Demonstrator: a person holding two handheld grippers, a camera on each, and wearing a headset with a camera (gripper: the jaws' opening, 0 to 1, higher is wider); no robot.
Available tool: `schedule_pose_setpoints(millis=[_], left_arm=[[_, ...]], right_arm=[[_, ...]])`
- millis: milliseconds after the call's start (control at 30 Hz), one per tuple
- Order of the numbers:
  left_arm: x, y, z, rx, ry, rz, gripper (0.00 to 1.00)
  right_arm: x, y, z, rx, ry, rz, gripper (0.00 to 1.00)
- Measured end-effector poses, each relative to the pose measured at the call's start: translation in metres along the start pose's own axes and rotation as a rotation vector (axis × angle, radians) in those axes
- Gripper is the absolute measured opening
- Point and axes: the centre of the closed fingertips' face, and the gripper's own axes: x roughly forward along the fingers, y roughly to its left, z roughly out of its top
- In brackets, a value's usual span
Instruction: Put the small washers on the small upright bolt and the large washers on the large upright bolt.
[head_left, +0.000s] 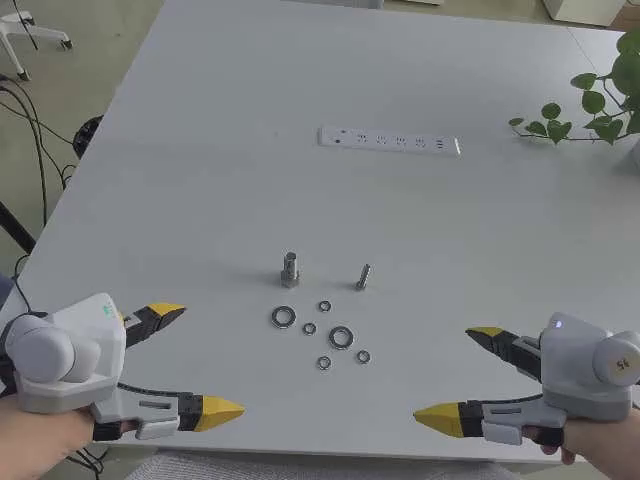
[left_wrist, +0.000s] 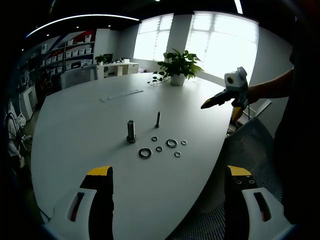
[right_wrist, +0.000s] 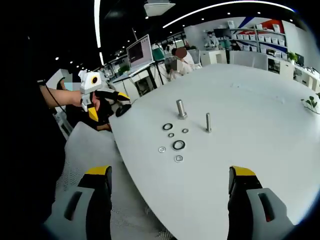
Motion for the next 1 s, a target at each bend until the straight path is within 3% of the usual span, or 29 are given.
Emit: schedule_pose_setpoints(millis=[500,1000], left_arm=[[0.002,0.000,0.000,0.000,0.004,0.006,0.94],[0.002,0.005,0.000,-0.001,0.001,0.018,0.93]], right_arm=[[0.000,-0.004,0.001,0.003,-0.006,-0.005,0.95],[0.014,-0.002,0.025,-0.045,0.021,0.016,0.95]])
